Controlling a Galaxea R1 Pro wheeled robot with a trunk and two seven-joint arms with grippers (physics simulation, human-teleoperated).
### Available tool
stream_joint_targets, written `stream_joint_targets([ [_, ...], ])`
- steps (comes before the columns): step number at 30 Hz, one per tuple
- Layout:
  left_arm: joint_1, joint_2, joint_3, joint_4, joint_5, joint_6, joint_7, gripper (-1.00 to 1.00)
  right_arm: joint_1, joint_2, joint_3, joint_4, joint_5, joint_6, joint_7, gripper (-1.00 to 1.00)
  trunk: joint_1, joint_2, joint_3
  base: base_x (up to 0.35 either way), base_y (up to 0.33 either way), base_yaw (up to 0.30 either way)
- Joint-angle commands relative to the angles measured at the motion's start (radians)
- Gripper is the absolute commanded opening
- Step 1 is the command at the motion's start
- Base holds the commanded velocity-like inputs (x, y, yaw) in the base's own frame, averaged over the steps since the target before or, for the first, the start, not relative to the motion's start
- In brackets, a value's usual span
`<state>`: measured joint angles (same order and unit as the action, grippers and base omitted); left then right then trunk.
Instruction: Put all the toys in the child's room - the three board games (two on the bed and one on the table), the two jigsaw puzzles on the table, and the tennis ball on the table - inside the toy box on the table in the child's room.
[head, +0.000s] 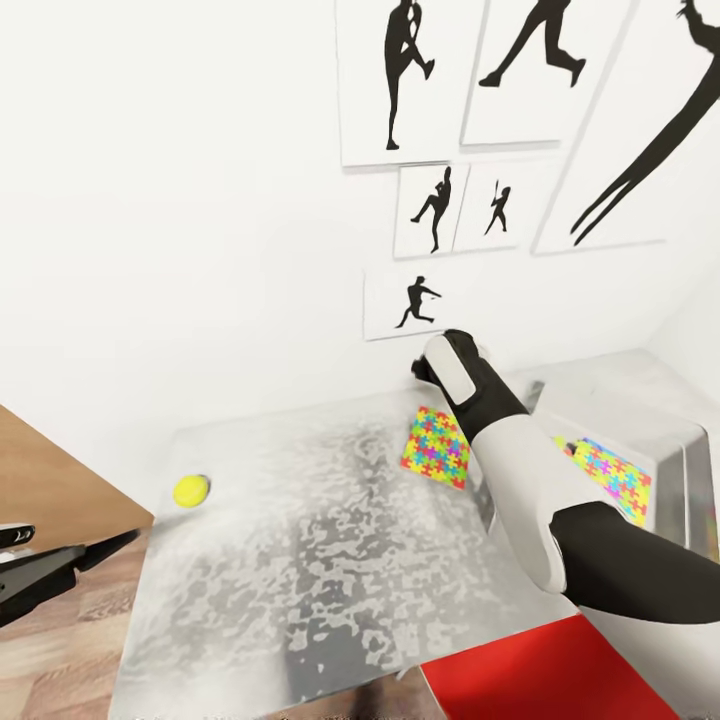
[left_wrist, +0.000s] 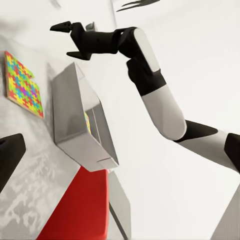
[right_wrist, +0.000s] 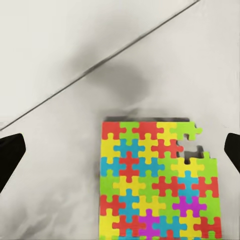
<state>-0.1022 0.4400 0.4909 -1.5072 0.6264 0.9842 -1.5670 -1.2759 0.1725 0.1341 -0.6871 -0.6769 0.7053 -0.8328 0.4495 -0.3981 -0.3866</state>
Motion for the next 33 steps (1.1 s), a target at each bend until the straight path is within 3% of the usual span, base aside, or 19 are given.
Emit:
stream_joint_targets([
  [1,-0.001,0.005,0.001,0.0,-0.001,0.012,-0.004,1.0,-0.003,-0.001,0.003,-0.001,-0.009,0.003,-0.009,1.0,0.001,-0.002,-0.003,0.0,0.0,0.071],
  [8,-0.001,0.034,0.003,-0.001,-0.001,0.018,-0.004,1.0,-0.017,-0.003,0.004,-0.002,-0.012,0.006,-0.01,1.0,0.001,-0.002,-0.015,0.0,0.0,0.072],
  [26,-0.001,0.038,-0.006,-0.002,-0.001,0.019,-0.004,1.0,-0.032,-0.011,-0.005,0.002,-0.014,0.027,-0.012,1.0,0.001,-0.002,-0.041,0.0,0.0,0.056],
  [33,-0.001,0.039,-0.006,-0.002,-0.001,0.019,-0.004,1.0,-0.031,-0.01,-0.005,0.002,-0.016,0.03,-0.011,1.0,0.001,-0.002,-0.04,0.0,0.0,-0.116],
])
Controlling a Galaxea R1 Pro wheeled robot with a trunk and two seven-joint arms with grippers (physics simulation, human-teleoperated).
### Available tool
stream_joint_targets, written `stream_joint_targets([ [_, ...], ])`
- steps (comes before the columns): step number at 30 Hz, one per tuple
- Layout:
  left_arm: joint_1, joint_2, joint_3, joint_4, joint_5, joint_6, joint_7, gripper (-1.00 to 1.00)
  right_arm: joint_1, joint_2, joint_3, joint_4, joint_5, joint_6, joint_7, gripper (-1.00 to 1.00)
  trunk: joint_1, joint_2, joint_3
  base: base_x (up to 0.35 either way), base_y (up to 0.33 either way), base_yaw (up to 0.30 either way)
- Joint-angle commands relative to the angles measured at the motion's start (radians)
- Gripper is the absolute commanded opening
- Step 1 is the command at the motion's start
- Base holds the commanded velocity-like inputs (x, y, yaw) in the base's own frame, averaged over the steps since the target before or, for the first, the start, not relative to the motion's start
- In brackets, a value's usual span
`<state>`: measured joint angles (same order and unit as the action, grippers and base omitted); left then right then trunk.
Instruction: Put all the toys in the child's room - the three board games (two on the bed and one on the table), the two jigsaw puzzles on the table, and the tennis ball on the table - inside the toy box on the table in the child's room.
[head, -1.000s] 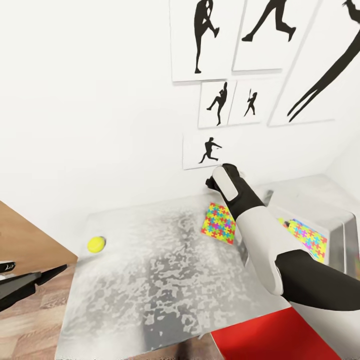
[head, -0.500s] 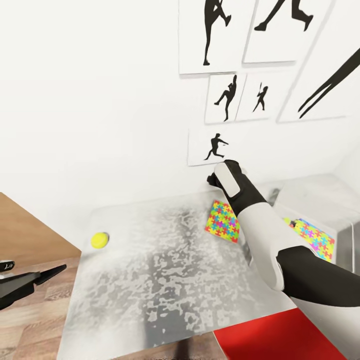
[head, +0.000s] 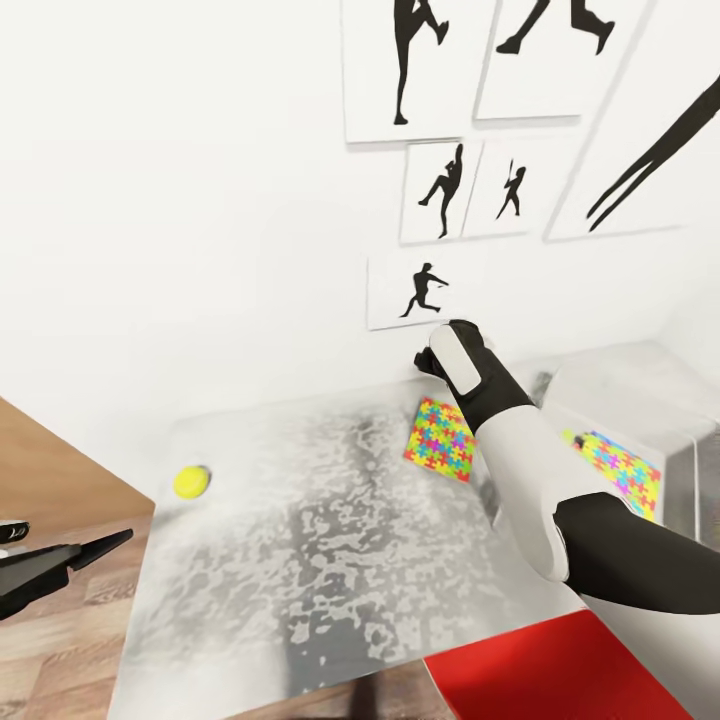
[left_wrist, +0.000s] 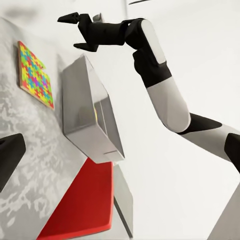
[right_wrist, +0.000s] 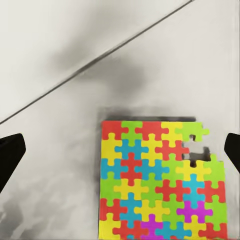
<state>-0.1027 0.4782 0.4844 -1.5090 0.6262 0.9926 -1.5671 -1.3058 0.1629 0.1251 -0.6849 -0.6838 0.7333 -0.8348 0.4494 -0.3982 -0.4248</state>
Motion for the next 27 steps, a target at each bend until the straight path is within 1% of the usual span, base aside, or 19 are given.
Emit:
stream_joint_targets([
  [1,0.0,0.0,0.0,0.0,0.0,0.011,-0.004,1.0,-0.001,0.0,0.004,0.0,-0.009,0.002,-0.009,1.0,0.001,-0.002,-0.002,0.0,0.0,-0.226],
  [7,0.0,0.0,0.0,0.0,0.0,0.011,-0.004,1.0,-0.001,0.0,0.004,0.0,-0.008,0.003,-0.009,1.0,0.001,-0.002,-0.001,0.0,0.0,-0.252],
  [10,0.0,0.0,0.0,0.0,-0.001,0.011,-0.004,1.0,0.0,0.001,0.005,-0.001,-0.005,0.002,-0.01,1.0,0.001,-0.002,-0.001,0.0,0.0,-0.151],
  [16,0.0,0.0,0.006,0.0,0.0,0.01,-0.004,1.0,0.0,0.003,0.009,0.0,-0.003,0.002,-0.01,1.0,0.001,-0.002,-0.005,0.0,0.0,-0.038],
  [27,0.0,0.0,0.008,0.0,0.0,0.01,-0.004,1.0,0.0,0.011,0.011,0.006,-0.003,0.003,-0.01,1.0,0.001,-0.002,-0.022,0.0,0.0,-0.004],
])
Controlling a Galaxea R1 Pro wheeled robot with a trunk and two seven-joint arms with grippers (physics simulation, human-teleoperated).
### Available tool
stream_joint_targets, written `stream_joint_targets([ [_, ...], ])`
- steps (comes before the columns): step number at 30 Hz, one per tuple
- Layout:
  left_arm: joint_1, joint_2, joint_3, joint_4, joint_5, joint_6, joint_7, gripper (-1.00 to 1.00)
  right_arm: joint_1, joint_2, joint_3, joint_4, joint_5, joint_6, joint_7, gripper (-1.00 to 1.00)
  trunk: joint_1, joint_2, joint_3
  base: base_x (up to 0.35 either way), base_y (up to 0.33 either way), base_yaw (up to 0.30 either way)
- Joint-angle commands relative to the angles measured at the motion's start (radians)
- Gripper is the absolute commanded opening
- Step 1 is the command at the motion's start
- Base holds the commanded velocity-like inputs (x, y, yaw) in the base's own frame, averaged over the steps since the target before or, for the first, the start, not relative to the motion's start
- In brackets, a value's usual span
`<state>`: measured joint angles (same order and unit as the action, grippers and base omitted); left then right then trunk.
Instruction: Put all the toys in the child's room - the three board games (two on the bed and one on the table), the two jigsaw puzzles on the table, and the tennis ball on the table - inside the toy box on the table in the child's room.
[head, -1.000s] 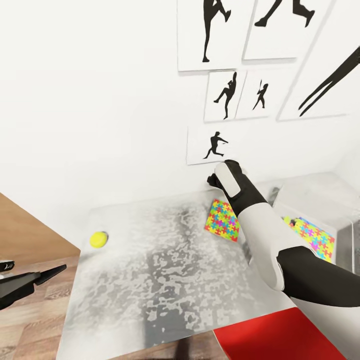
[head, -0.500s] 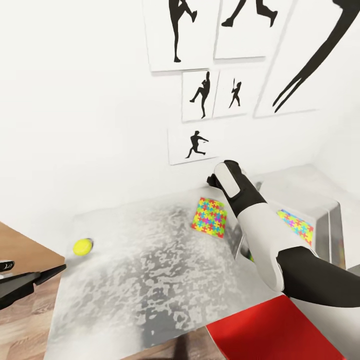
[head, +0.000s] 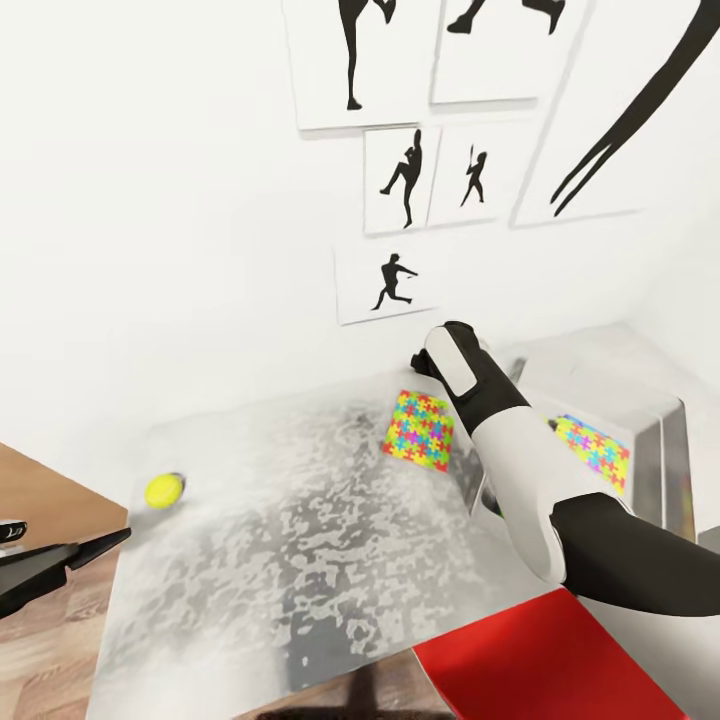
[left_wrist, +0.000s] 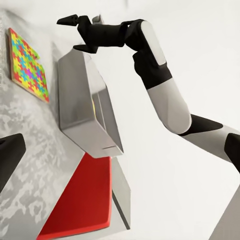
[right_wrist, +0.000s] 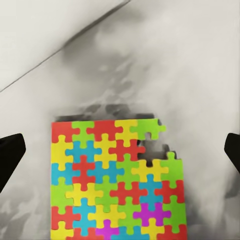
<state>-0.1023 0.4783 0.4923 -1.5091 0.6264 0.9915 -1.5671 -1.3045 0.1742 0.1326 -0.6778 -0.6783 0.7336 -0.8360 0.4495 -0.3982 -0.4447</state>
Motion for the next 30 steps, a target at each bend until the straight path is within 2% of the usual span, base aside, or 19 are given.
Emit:
stream_joint_targets([
  [1,0.0,0.0,0.0,0.0,-0.001,0.011,-0.004,1.0,-0.001,-0.001,0.004,0.0,-0.009,0.003,-0.009,1.0,0.0,-0.002,-0.003,0.0,0.0,0.0],
  [21,0.0,0.003,0.003,0.0,-0.001,0.011,-0.004,1.0,-0.002,0.0,0.007,0.002,-0.007,0.002,-0.008,1.0,0.0,-0.002,-0.036,0.0,0.0,0.0],
  [30,0.0,0.026,0.034,0.0,-0.001,0.012,-0.004,1.0,-0.009,-0.002,0.006,0.001,-0.006,0.0,-0.008,1.0,0.0,-0.002,-0.051,0.0,0.0,0.0],
])
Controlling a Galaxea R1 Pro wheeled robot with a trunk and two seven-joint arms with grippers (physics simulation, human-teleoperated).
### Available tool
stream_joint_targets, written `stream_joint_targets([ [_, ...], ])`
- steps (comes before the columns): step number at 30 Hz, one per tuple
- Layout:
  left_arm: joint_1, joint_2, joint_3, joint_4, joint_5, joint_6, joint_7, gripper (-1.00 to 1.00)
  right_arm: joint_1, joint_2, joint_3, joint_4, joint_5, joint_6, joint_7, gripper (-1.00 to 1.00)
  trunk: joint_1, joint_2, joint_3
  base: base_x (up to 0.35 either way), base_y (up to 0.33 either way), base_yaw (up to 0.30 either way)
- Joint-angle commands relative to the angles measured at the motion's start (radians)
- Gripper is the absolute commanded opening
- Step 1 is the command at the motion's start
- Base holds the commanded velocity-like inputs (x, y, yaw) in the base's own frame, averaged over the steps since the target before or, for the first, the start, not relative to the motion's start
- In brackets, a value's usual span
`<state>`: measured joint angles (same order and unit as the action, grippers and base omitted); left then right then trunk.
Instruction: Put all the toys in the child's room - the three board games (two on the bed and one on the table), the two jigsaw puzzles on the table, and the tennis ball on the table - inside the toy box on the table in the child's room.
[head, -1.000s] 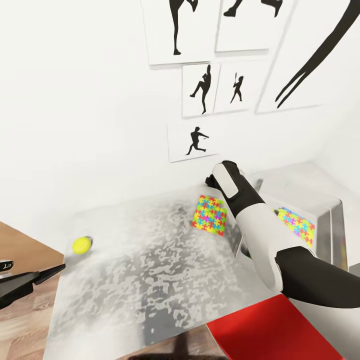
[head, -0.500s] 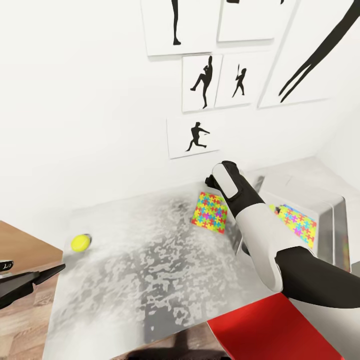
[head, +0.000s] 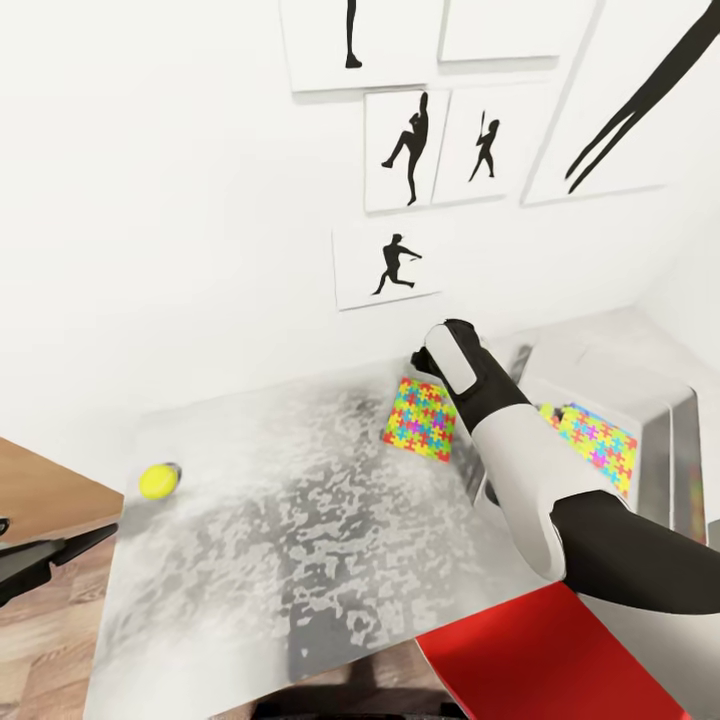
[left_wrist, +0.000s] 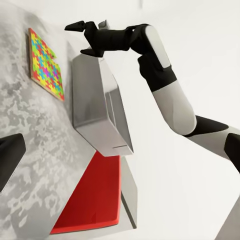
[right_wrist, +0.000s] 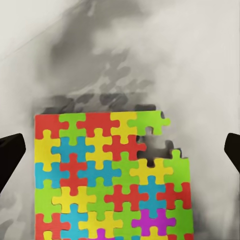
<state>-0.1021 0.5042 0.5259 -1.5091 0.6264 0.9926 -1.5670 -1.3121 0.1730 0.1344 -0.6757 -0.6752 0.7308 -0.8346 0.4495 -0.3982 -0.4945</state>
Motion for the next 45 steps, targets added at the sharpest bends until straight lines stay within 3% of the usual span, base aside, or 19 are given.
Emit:
stream_joint_targets([
  [1,0.0,0.002,0.002,0.0,-0.001,0.011,-0.004,1.0,-0.005,-0.003,0.004,-0.001,-0.009,0.002,-0.009,1.0,0.0,-0.002,-0.003,0.0,0.0,0.0],
  [27,0.001,0.005,0.005,0.0,0.0,0.011,-0.004,1.0,-0.084,-0.007,-0.003,0.01,-0.017,0.017,-0.011,1.0,0.0,-0.002,-0.046,0.0,0.0,0.0],
  [36,0.001,0.005,0.005,0.0,0.0,0.011,-0.004,1.0,-0.158,-0.003,-0.004,0.149,-0.021,0.023,-0.011,1.0,0.0,-0.002,-0.061,0.0,0.0,0.0],
  [45,0.001,0.005,0.007,-0.001,0.0,0.011,-0.004,1.0,-0.182,-0.009,-0.005,0.194,-0.024,0.026,-0.009,1.0,0.0,-0.002,-0.076,0.0,0.0,0.0],
])
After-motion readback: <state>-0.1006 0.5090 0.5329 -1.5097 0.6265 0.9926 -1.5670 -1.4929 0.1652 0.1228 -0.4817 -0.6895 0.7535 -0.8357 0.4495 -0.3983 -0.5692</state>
